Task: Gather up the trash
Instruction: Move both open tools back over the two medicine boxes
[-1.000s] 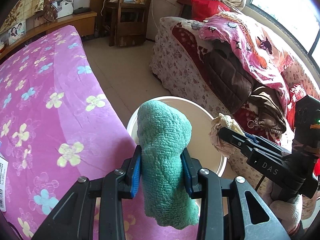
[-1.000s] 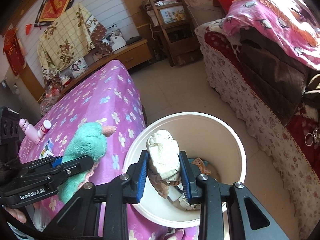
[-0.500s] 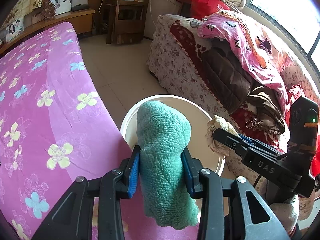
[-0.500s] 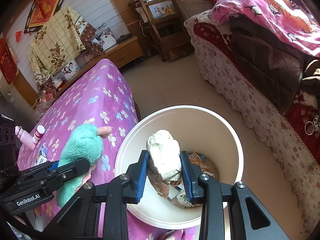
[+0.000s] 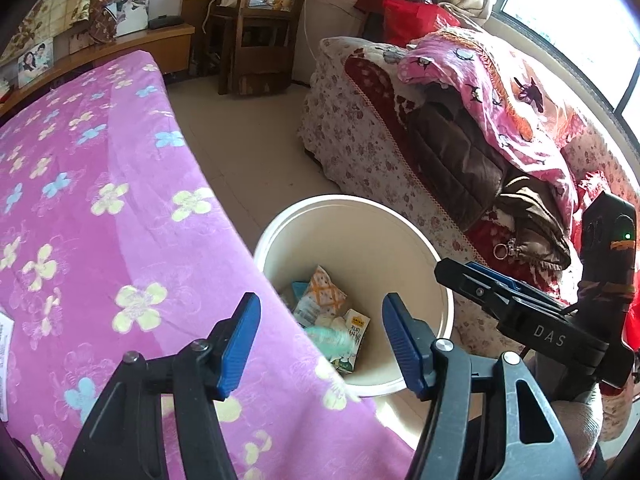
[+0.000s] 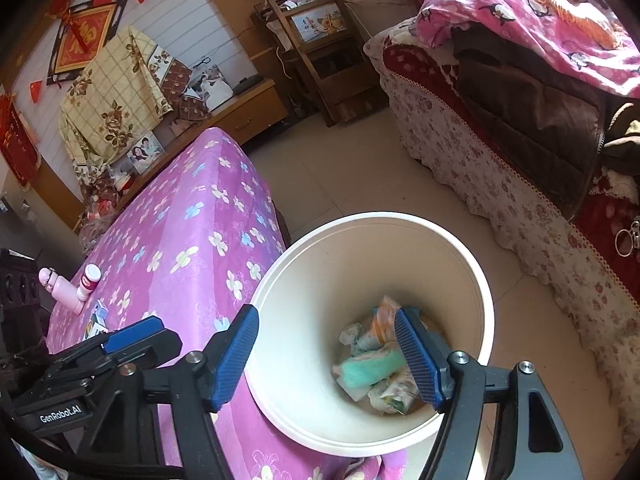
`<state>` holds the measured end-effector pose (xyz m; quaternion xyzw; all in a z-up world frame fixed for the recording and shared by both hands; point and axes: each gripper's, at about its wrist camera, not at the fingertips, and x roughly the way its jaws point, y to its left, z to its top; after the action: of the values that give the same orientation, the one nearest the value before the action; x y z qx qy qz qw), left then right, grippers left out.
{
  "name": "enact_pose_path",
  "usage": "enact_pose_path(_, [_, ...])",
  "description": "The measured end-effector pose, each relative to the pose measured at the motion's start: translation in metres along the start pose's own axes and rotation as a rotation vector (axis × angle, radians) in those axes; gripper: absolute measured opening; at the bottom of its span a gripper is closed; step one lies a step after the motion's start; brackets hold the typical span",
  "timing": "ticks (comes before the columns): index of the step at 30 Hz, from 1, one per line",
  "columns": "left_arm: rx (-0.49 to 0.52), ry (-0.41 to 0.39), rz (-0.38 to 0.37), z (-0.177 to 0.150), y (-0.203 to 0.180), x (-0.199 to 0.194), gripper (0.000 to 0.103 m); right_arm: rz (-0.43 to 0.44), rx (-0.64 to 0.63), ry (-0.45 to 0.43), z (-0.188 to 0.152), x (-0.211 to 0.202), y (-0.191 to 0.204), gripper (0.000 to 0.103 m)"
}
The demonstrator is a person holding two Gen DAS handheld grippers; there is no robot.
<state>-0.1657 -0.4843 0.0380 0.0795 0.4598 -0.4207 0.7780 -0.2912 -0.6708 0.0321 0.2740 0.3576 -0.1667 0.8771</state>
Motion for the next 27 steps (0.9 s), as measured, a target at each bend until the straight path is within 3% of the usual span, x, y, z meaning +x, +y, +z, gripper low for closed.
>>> enact_pose_path(17, [-0.052, -0.062, 0.146, -0.016, 0.053, -0.057, 0.064, 0.040, -0.130, 0.006, -0.009, -0.014, 0.075, 0.074])
enact_pose_path(23, [-0.096, -0.074, 0.217, -0.028, 0.100, -0.090, 0.064, 0.086, -0.179, 0.026, -0.018, -0.010, 0.110, 0.074])
enact_pose_path(27, [-0.155, -0.077, 0.312, -0.036, 0.152, -0.114, 0.064, 0.126, -0.208, 0.047, -0.023, -0.004, 0.132, 0.074])
